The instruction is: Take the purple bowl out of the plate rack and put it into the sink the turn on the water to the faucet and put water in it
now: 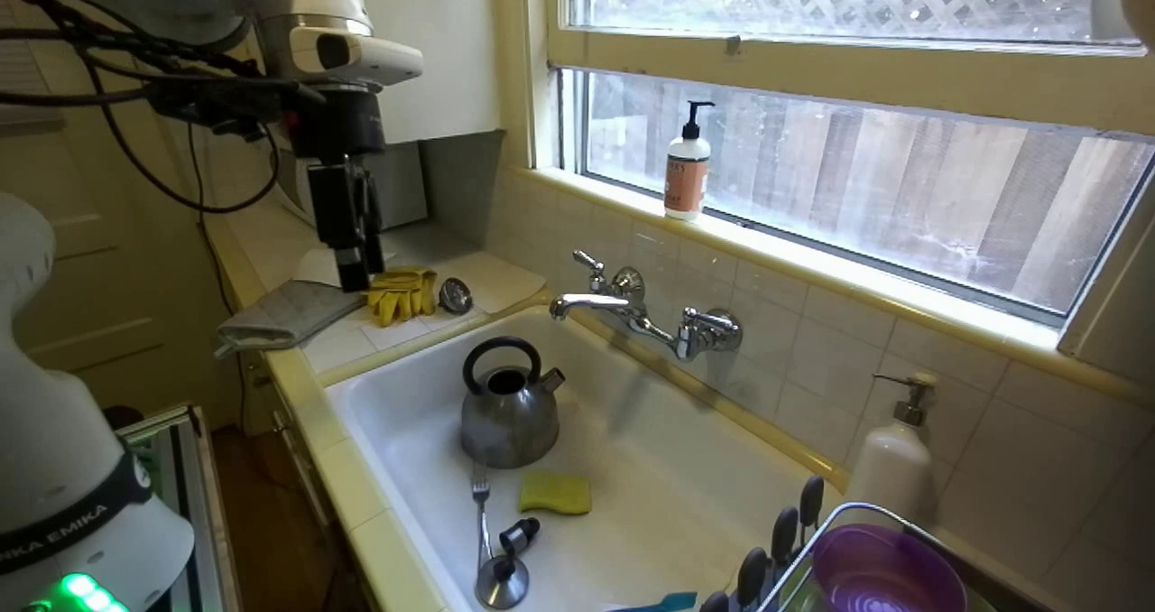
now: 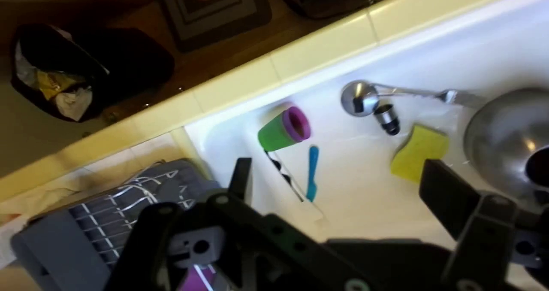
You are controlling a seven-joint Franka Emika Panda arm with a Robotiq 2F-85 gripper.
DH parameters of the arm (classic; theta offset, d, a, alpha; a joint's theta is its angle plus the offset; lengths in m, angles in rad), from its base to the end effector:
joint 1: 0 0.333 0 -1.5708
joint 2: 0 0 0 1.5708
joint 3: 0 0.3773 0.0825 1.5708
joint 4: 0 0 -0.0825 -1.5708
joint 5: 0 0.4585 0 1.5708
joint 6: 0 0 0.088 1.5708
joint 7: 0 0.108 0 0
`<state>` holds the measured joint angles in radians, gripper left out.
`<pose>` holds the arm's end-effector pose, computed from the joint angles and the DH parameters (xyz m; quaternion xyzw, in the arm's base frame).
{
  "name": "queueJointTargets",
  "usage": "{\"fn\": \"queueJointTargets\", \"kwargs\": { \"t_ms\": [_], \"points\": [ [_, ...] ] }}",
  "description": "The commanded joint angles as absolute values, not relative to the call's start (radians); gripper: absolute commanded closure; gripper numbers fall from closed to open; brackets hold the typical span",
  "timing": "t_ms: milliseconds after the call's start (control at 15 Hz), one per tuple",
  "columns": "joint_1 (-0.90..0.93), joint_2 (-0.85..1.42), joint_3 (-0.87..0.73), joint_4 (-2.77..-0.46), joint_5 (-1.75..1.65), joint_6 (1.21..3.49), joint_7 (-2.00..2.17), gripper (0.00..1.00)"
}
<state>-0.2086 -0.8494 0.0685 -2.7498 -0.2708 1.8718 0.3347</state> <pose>0.3112 -0.0652 0.4665 0.9669 -0.2030 -0.0026 0.1545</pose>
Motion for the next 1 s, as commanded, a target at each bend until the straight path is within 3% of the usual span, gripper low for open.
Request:
{"fn": "queueJointTargets", "kwargs": {
  "t_ms": [0, 400, 933],
  "points": [
    [-0.366, -0.815, -0.052, -2.747, -0.406, 2.029, 0.354, 0.0],
    [-0.586, -0.688, -0.193, -2.735, -0.453, 2.364, 0.434, 0.0],
    [-0.608, -0.696, -0.172, -2.739, -0.432, 2.354, 0.398, 0.0]
  ]
}}
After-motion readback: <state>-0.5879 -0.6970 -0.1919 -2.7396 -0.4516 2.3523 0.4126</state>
